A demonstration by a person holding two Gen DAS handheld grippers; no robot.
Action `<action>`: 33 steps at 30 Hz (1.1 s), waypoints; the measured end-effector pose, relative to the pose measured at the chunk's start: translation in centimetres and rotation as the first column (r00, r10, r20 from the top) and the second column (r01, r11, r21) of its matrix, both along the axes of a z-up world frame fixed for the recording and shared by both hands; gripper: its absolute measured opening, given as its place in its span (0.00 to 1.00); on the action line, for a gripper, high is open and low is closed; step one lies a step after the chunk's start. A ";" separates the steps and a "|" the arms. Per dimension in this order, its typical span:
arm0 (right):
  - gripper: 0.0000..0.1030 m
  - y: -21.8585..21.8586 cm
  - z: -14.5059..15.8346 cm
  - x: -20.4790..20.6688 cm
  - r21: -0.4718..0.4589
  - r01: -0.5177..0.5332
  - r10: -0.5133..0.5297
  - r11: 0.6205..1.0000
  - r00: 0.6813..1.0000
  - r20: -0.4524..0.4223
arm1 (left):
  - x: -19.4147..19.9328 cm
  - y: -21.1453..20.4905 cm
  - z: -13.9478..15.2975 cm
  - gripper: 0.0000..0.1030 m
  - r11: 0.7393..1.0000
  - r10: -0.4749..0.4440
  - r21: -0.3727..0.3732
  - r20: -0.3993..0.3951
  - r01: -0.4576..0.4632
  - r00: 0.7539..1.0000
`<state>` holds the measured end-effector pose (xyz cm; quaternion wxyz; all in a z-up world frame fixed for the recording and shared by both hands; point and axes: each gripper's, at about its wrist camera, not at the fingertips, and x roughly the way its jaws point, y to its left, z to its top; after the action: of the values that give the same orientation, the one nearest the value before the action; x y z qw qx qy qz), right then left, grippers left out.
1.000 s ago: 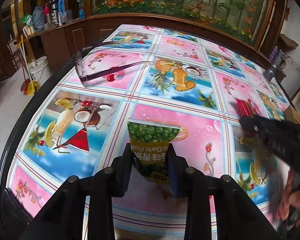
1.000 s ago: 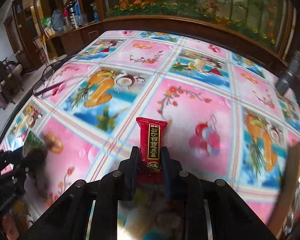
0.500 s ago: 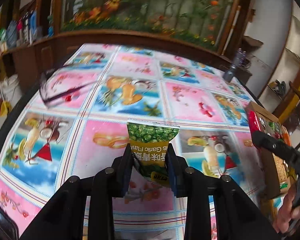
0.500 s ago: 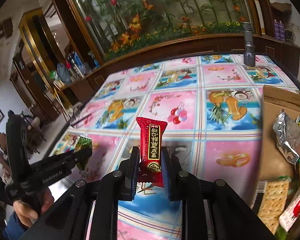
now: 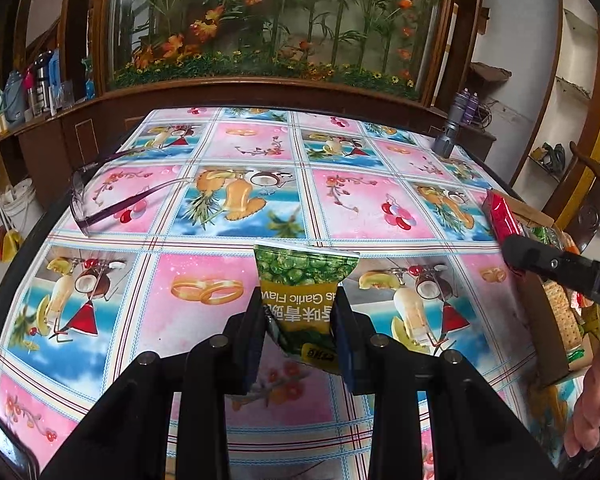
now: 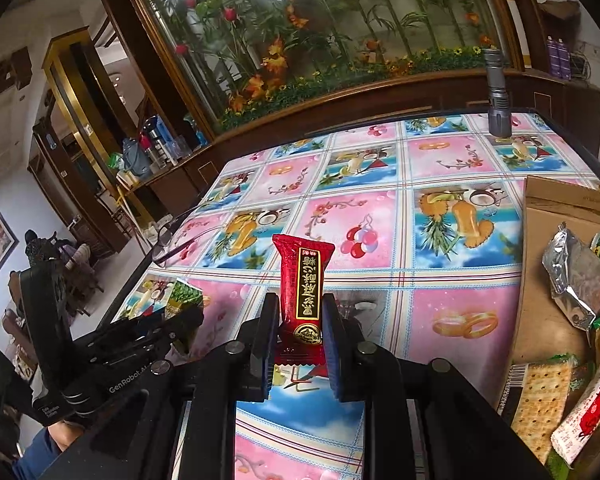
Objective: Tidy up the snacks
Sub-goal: 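Carry the green bag and red wrapped snack over the box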
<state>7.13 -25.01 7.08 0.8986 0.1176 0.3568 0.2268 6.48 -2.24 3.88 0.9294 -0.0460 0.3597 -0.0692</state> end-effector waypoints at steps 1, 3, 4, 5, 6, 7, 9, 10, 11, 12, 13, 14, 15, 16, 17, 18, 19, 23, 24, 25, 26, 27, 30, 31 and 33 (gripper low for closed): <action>0.22 -0.1 0.0 0.1 0.003 0.002 -0.002 1.000 1.000 -0.001 | 0.0 -0.1 0.0 0.29 1.000 -0.002 0.002 0.003 0.002 1.000; 0.22 -0.4 0.1 0.0 0.006 0.011 -0.011 1.000 1.000 0.002 | -0.1 -0.3 -0.1 0.29 1.000 -0.008 0.006 0.003 0.007 1.000; 0.22 -0.6 0.2 0.0 0.009 0.018 -0.018 1.000 1.000 0.003 | -0.1 -0.5 -0.1 0.29 1.000 -0.010 0.008 0.002 0.010 1.000; 0.22 -0.8 0.3 0.0 0.013 0.020 -0.020 1.000 1.000 0.004 | -0.1 -0.7 0.0 0.29 1.000 -0.017 0.005 0.001 0.017 1.000; 0.22 -1.0 0.4 0.0 0.016 0.025 -0.025 1.000 1.000 0.007 | -0.2 -1.0 0.1 0.29 1.000 -0.025 -0.001 0.002 0.025 1.000; 0.22 -1.4 0.6 -0.1 0.022 0.037 -0.037 0.999 0.999 0.012 | -0.3 -1.4 0.3 0.29 0.999 -0.032 -0.004 0.006 0.032 0.999; 0.22 -2.3 1.1 -0.3 0.040 0.052 -0.053 0.998 0.998 0.019 | -0.6 -2.6 0.9 0.29 0.999 -0.053 -0.005 0.019 0.053 0.998; 0.22 -3.0 1.3 -0.4 0.051 0.065 -0.066 0.997 0.998 0.025 | -0.8 -3.4 1.2 0.29 0.998 -0.068 -0.001 0.030 0.068 0.997; 0.22 -3.6 1.5 -0.5 0.061 0.078 -0.080 0.995 0.996 0.029 | -1.0 -4.1 1.5 0.29 0.997 -0.079 -0.002 0.038 0.079 0.996; 0.22 -4.6 1.9 -0.6 0.077 0.097 -0.100 0.992 0.994 0.035 | -1.1 -5.0 1.8 0.29 0.995 -0.097 -0.006 0.043 0.097 0.994; 0.22 -5.5 2.1 -0.7 0.089 0.112 -0.116 0.990 0.992 0.039 | -1.1 -6.4 2.1 0.29 0.992 -0.126 -0.013 0.045 0.127 0.991; 0.22 -6.4 2.3 -0.8 0.101 0.132 -0.136 0.986 0.990 0.043 | -1.1 -7.4 2.3 0.29 0.989 -0.144 -0.018 0.046 0.145 0.989; 0.22 -7.5 2.5 -1.0 0.109 0.157 -0.163 0.982 0.986 0.046 | -1.1 -8.8 2.6 0.29 0.985 -0.172 -0.025 0.045 0.173 0.984; 0.22 -8.5 2.6 -1.1 0.115 0.178 -0.184 0.977 0.982 0.046 | -1.0 -10.3 2.9 0.29 0.978 -0.202 -0.032 0.043 0.204 0.978; 0.22 -10.0 2.6 -1.3 0.126 0.204 -0.211 0.971 0.977 0.042 | -0.8 -11.5 3.1 0.29 0.973 -0.225 -0.039 0.040 0.227 0.973; 0.22 -10.9 2.6 -1.3 0.135 0.221 -0.227 0.966 0.973 0.037 | -0.7 -12.8 3.4 0.29 0.967 -0.247 -0.049 0.037 0.249 0.968; 0.22 -12.4 2.5 -1.5 0.148 0.249 -0.255 0.957 0.966 0.028 | -0.5 -14.5 3.8 0.29 0.957 -0.281 -0.069 0.034 0.283 0.959; 0.22 -17.9 1.9 -2.4 0.171 0.362 -0.367 0.916 0.930 -0.004 | 0.3 -19.6 4.7 0.29 0.925 -0.365 -0.107 0.029 0.366 0.931; 0.22 -19.0 1.6 -2.5 0.179 0.378 -0.382 0.908 0.924 -0.014 | 0.5 -20.6 4.7 0.29 0.918 -0.380 -0.109 0.027 0.381 0.925; 0.22 -20.0 1.4 -2.6 0.191 0.384 -0.387 0.903 0.922 -0.027 | 0.6 -22.0 4.7 0.29 0.910 -0.399 -0.109 0.024 0.399 0.917; 0.22 -20.8 1.0 -2.6 0.195 0.390 -0.390 0.900 0.920 -0.040 | 0.6 -22.8 4.6 0.29 0.906 -0.410 -0.109 0.022 0.410 0.912; 0.22 -21.3 0.8 -2.6 0.193 0.400 -0.399 0.896 0.916 -0.049 | 0.6 -23.9 4.2 0.29 0.899 -0.426 -0.109 0.013 0.425 0.905; 0.21 -22.0 0.4 -2.5 0.177 0.407 -0.400 0.896 0.913 -0.073 | 0.5 -25.8 3.3 0.29 0.893 -0.444 -0.089 -0.007 0.442 0.896; 0.21 -22.0 0.3 -2.4 0.166 0.411 -0.404 0.896 0.911 -0.079 | 0.4 -26.4 2.8 0.29 0.894 -0.446 -0.067 -0.013 0.444 0.895; 0.22 -21.9 0.1 -2.3 0.156 0.408 -0.398 0.900 0.913 -0.093 | 0.3 -26.9 2.2 0.29 0.895 -0.445 -0.037 -0.016 0.444 0.896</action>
<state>4.79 -46.88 7.14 0.9015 0.2726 0.3302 0.0624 6.73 -29.11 6.04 0.8838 0.0217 0.3706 -0.2846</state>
